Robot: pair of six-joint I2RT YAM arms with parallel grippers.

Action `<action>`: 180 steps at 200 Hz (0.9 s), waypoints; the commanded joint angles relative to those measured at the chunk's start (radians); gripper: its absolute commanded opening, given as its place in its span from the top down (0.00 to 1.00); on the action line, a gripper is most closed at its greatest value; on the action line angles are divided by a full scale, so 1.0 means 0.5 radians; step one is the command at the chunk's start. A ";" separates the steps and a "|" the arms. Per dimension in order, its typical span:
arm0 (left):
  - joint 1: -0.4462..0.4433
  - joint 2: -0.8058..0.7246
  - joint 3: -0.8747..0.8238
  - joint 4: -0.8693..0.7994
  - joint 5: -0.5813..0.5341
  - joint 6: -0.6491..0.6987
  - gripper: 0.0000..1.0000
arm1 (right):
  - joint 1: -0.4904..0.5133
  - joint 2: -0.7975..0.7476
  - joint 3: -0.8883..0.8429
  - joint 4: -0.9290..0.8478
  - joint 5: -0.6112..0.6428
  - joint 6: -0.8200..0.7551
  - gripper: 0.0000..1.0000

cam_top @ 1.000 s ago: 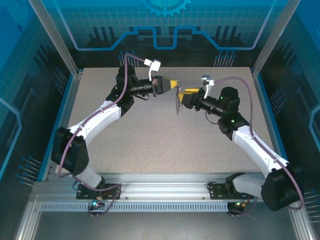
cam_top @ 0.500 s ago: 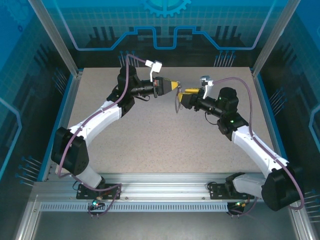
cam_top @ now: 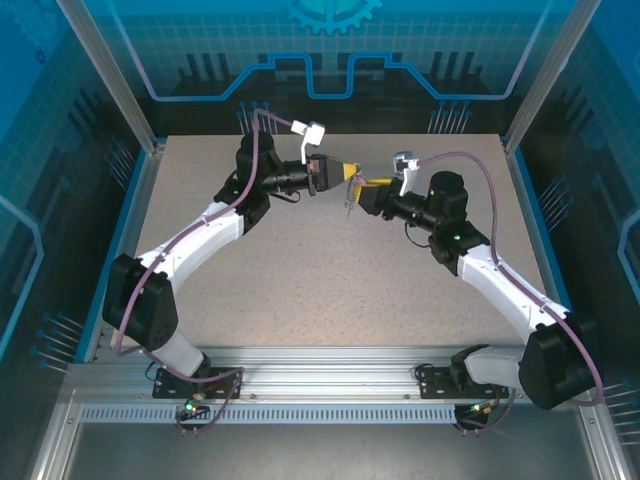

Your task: Put the keys on the keyring

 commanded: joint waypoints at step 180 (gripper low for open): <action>-0.024 -0.089 -0.031 0.166 -0.153 -0.007 1.00 | 0.240 0.040 0.218 -0.250 -0.034 -0.166 1.00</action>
